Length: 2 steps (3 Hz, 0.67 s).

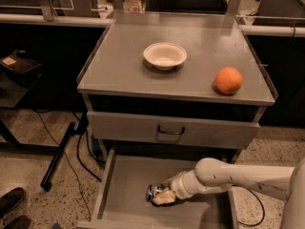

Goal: Pick pepsi can from middle drawer and place on counter

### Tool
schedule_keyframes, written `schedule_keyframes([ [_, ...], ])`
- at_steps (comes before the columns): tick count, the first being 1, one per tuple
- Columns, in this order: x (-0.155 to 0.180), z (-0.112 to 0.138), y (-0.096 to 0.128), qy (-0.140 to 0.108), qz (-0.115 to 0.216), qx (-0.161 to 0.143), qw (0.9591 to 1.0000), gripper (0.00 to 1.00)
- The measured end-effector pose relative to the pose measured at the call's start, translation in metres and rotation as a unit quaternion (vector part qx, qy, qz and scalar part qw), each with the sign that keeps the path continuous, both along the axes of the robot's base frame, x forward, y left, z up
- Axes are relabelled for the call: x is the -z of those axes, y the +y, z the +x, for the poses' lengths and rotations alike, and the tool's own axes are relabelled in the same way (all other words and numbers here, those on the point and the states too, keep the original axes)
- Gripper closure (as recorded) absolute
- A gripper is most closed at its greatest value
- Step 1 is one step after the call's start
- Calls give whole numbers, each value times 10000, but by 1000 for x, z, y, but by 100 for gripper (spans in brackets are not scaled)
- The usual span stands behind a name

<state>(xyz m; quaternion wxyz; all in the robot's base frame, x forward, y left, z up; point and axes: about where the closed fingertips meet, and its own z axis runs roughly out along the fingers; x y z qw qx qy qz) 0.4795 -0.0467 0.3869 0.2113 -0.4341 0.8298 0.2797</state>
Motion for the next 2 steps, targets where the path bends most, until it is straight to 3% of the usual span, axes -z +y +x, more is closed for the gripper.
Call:
schedule_keyframes([
  [2,0,0,0,0,0,0,10000,89],
])
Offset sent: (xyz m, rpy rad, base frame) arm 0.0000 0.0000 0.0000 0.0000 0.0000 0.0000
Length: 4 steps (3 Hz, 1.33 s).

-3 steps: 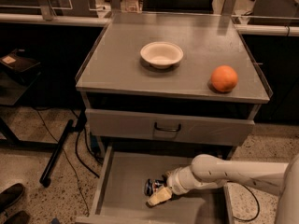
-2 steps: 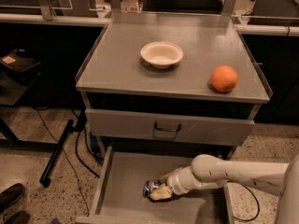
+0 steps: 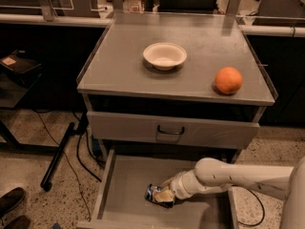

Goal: Pick pepsi can from middle drawer and place on counter

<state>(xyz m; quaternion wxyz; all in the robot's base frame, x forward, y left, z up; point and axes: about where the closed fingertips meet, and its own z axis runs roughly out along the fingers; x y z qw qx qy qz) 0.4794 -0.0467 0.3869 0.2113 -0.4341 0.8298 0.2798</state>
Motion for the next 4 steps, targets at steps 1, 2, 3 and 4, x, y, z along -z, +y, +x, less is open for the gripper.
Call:
schedule_keyframes([
  [1,0,0,0,0,1,0,10000,100],
  [2,-12,-1,2,1,75,2,10000,100],
  [3,-55,-15,1,-65,163,141,9997,100],
  [4,-113,-35,-3,-177,241,225,9993,100],
])
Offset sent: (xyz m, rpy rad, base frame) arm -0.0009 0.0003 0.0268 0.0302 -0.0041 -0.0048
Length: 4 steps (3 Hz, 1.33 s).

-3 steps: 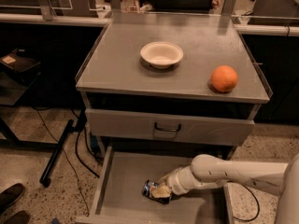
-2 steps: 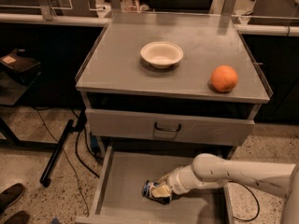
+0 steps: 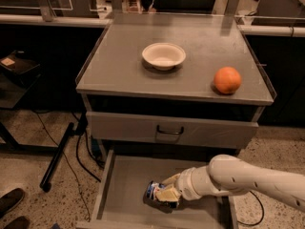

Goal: Pick pepsi can from middle drawer and place on counter

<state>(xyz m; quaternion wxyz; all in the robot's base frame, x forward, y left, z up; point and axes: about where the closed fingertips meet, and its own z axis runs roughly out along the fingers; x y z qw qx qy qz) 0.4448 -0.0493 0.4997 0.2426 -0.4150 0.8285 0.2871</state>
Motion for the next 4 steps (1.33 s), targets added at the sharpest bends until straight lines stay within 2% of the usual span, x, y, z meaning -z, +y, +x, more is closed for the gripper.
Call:
schedule_keyframes([
  [2,-116,-30,-3,-235,169,148,9995,100],
  [3,-116,-30,-3,-235,169,148,9995,100],
  [4,-131,-20,12,-280,232,-58,9993,100],
])
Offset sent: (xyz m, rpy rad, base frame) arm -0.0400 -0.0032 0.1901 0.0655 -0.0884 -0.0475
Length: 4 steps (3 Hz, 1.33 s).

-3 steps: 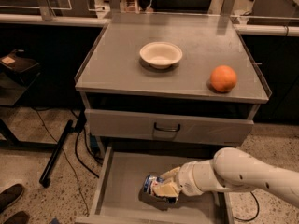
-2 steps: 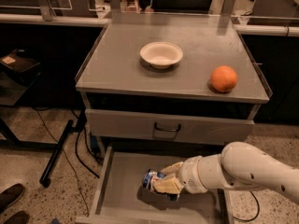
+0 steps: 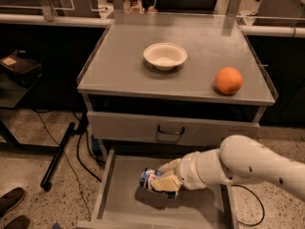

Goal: Pick pepsi can from middle drawer and place on counter

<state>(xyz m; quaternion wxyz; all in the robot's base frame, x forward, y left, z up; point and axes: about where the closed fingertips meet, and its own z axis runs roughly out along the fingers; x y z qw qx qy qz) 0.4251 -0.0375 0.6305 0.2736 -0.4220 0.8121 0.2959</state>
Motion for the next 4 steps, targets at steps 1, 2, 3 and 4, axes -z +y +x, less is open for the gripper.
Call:
schedule_keyframes([
  [1,-27,16,24,-155,83,-392,9991,100],
  [2,-57,33,43,-356,107,-741,9966,100],
  [3,-89,44,55,-535,193,-1046,9929,100],
  [4,-92,45,55,-543,201,-1058,9927,100],
])
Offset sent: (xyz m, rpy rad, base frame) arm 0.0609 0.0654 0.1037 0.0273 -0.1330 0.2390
